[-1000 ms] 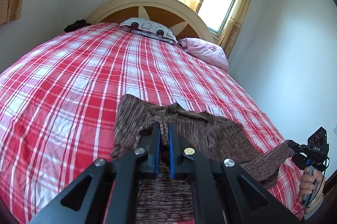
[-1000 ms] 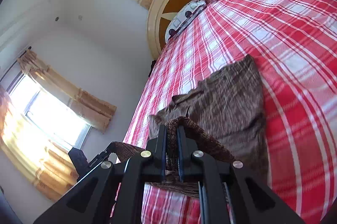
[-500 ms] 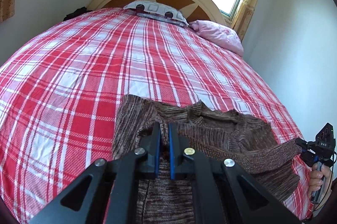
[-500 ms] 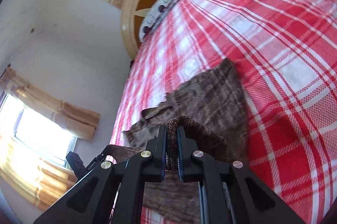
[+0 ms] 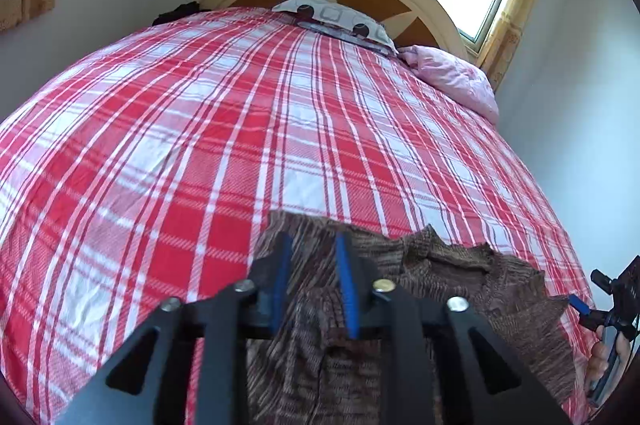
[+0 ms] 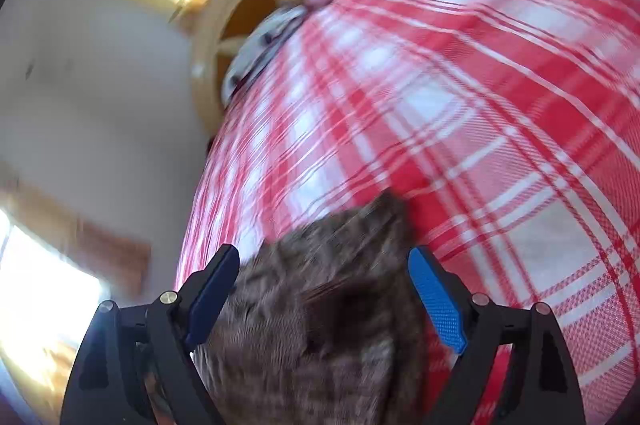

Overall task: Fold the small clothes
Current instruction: 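Lay the hem over the collar and open the right tool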

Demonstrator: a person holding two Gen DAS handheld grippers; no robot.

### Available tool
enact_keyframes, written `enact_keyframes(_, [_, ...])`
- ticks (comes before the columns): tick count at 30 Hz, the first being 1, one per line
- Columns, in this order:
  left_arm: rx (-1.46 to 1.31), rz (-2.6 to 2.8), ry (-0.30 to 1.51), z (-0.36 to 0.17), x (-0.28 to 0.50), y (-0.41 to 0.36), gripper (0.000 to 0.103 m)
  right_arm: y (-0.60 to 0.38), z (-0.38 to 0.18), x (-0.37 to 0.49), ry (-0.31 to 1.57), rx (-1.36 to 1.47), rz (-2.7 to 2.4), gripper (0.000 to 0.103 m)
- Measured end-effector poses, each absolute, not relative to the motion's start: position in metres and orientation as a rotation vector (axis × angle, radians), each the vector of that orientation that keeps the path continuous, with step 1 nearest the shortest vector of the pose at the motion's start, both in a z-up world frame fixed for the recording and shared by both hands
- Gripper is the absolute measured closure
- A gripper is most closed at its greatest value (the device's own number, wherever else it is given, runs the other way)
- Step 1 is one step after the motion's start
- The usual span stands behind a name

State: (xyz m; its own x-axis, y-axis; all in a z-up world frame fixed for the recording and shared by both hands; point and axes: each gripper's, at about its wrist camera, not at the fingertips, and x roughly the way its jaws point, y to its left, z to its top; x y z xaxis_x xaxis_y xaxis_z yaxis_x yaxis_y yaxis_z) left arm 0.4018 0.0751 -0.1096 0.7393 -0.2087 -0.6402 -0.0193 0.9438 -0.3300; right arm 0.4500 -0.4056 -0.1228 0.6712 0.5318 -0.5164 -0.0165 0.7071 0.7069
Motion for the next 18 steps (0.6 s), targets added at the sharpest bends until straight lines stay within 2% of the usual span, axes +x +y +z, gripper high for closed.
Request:
enact_keyframes(3, [-0.254,-0.150,0.743,-0.109,0.377,0.067,0.051,-0.366,-0.112,0.430,0.820,0.563,0.495,0.016])
enact_keyframes(5, [-0.131,-0.194,0.786,-0.115,0.363,0.048,0.045,-0.341,-0.115,0.420,0.877,0.509,0.617,0.016])
enact_keyframes(10, [0.183,-0.190,0.854,-0.137,0.358,0.005,0.042,-0.290,-0.138,0.427,1.054,0.398,0.686,0.016])
enact_keyframes(11, [0.203,-0.186,0.871,-0.139,0.364,0.002,0.038,-0.285,-0.143,0.437,1.086,0.399,0.688,0.016])
enact_keyframes(13, [0.242,-0.136,0.879,-0.142,0.383,-0.002,0.036,-0.281,-0.152,0.455,1.143,0.416,0.672,0.016])
enact_keyframes(15, [0.232,-0.063,0.826,-0.132,0.400,0.004,0.036,-0.284,-0.145,0.475,1.105,0.435,0.604,0.016])
enact_keyframes(18, [0.096,0.042,0.763,-0.110,0.424,0.029,0.033,-0.302,-0.112,0.491,0.888,0.451,0.523,0.016])
